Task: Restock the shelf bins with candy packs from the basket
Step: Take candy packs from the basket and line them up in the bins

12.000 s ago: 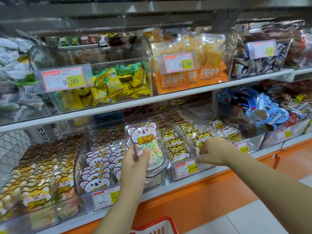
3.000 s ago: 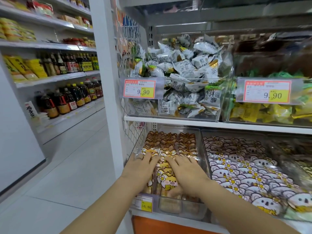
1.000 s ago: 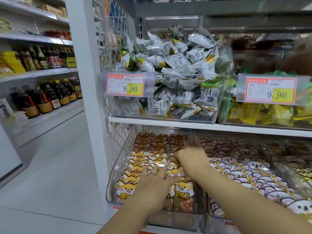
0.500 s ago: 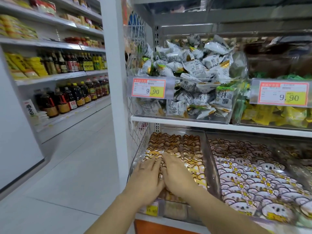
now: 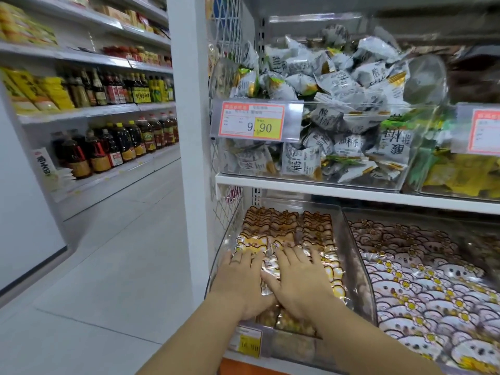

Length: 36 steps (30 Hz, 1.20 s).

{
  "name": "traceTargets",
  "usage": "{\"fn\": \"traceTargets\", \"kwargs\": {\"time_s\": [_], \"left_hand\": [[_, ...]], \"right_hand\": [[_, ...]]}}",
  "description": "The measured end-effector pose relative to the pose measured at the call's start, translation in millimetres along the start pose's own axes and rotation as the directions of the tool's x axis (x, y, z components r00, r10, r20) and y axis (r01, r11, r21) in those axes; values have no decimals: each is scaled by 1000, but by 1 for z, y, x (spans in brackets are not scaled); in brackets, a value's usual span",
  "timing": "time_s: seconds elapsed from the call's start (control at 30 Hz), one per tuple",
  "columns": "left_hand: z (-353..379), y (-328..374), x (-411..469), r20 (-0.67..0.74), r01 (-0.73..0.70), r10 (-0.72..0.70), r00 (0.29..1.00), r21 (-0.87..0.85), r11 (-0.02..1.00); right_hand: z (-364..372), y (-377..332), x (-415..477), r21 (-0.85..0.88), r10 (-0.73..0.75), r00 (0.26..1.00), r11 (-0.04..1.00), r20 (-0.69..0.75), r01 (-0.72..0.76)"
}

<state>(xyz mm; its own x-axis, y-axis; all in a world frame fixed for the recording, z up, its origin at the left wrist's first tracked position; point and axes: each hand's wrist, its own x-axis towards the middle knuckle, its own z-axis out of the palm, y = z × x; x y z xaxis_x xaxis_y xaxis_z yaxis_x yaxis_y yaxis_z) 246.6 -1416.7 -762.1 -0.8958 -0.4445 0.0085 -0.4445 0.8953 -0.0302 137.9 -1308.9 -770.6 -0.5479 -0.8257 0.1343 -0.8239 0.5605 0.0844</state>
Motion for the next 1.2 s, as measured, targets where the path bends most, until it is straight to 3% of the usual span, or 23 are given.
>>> {"fn": "traceTargets", "kwargs": {"time_s": [0.07,0.17,0.23,0.3,0.37,0.43,0.5,0.7,0.97,1.2], "left_hand": [[-2,4,-2,-10,36,-36,999,32,999],[-7,8,-4,38,68,-71,997,56,996],[-7,8,-4,99,76,-79,992,36,996],[-8,6,-4,107,70,-69,992,-5,998],[-8,6,-6,76,40,-36,996,-46,998],[-9,5,-8,39,-8,11,999,-71,997],[-9,3,-8,2,-63,63,998,-79,995],[-12,-6,7,12,-84,85,996,-86,993],[-12,4,-5,-122,-6,2,992,-31,1000],[-12,4,3,41,35,-33,999,-34,999]], "right_hand": [[1,-2,-3,17,39,998,999,57,-40],[1,4,-4,104,-31,999,994,-30,34],[-9,11,-2,264,-66,998,962,-24,70],[-17,18,5,350,3,994,936,-106,35],[-22,26,18,301,164,971,948,-175,-106],[-23,30,31,255,258,962,940,-92,-227],[-20,30,42,224,267,964,939,-7,-259],[-13,22,52,268,287,958,922,11,-279],[-12,29,42,418,146,988,902,-56,-109],[-13,17,52,272,256,965,934,-65,-230]]}}
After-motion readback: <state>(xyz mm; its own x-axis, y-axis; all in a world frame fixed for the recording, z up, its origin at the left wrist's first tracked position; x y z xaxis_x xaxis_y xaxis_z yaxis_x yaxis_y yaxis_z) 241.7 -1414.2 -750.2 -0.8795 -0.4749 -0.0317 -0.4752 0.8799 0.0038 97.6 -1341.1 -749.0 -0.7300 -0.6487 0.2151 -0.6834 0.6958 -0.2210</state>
